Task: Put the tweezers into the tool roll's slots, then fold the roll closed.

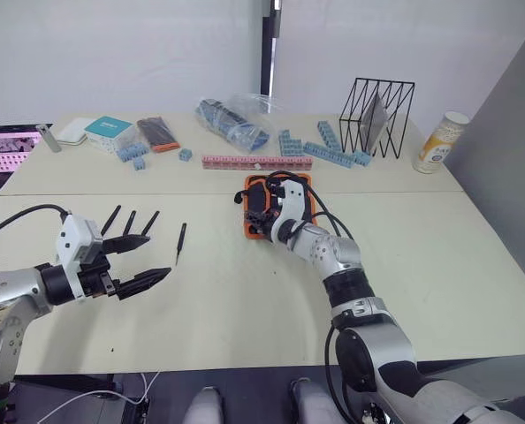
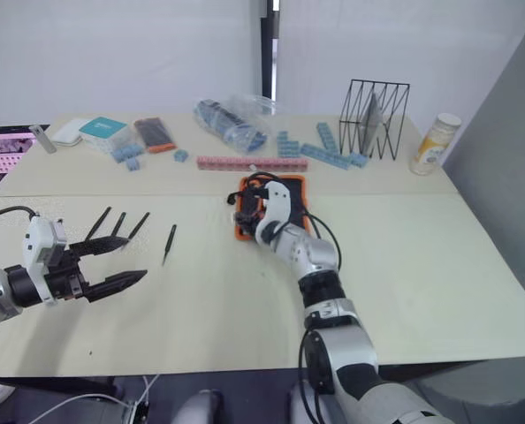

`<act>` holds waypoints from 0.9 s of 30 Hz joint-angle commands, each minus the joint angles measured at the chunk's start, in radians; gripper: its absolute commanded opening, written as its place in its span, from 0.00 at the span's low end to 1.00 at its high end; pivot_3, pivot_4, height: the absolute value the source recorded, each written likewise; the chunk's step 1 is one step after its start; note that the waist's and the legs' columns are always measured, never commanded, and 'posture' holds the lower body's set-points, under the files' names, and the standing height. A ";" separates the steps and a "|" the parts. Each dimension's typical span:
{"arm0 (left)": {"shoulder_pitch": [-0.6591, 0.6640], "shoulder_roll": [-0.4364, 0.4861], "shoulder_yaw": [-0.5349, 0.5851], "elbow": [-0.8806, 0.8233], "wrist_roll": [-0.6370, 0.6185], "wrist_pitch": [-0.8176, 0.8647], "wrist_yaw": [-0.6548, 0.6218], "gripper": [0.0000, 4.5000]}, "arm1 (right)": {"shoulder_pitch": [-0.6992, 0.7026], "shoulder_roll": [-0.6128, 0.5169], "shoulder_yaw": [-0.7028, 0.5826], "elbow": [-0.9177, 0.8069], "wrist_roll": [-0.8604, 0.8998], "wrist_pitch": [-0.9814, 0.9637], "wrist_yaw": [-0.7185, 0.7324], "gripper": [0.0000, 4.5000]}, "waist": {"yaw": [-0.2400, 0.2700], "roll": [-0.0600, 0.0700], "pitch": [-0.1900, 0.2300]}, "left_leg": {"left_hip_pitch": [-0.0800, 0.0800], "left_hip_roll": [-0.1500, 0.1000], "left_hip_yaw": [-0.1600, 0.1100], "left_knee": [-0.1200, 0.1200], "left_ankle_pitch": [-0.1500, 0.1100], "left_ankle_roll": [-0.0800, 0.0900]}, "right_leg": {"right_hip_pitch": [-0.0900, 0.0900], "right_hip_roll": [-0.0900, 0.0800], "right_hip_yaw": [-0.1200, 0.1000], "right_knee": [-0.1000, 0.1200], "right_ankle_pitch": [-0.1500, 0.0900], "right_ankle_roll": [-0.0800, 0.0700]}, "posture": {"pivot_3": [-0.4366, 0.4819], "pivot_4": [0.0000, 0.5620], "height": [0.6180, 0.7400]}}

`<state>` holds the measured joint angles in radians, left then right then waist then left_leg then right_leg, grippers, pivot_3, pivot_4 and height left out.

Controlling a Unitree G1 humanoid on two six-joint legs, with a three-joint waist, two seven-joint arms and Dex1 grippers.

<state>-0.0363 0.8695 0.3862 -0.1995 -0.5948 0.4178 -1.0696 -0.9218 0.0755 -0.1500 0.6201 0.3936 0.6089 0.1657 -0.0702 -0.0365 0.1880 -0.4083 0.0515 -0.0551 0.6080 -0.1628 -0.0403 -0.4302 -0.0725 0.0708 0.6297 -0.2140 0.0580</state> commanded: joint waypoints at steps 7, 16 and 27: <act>0.037 -0.006 0.008 -0.082 -0.032 0.004 -0.008 1.00 | -0.014 -0.009 0.054 -0.057 -0.025 -0.020 0.098 0.00 | -0.003 0.000 0.000 | 0.000 0.000 0.000 -0.001 0.000 0.000 | -0.001 0.000 0.000 0.000 0.000 0.000 | 0.48 0.27 0.97; -0.047 0.009 -0.048 -0.030 -0.008 -0.031 -0.057 1.00 | 0.098 -0.110 0.199 -0.348 0.001 0.209 0.270 0.00 | 0.004 0.000 0.000 | -0.007 0.000 -0.001 0.001 0.000 0.000 | -0.007 0.001 0.000 0.002 0.000 0.000 | 0.48 0.27 0.97; -0.361 0.007 -0.304 0.231 0.195 -0.226 -0.205 1.00 | 0.283 -0.449 0.334 -0.845 0.091 0.510 0.473 0.00 | 0.012 0.000 0.000 | -0.008 0.000 -0.001 0.001 0.000 0.000 | -0.007 0.001 0.000 0.001 0.000 0.000 | 0.48 0.27 0.97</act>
<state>-0.3699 0.8783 0.1064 0.0067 -0.4302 0.2429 -1.2493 -0.6393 -0.3585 0.1872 -0.1451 0.4492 1.0878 0.6152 -0.0587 -0.0369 0.1878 -0.4157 0.0518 -0.0556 0.6093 -0.1628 -0.0402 -0.4372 -0.0712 0.0710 0.6307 -0.2142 0.0578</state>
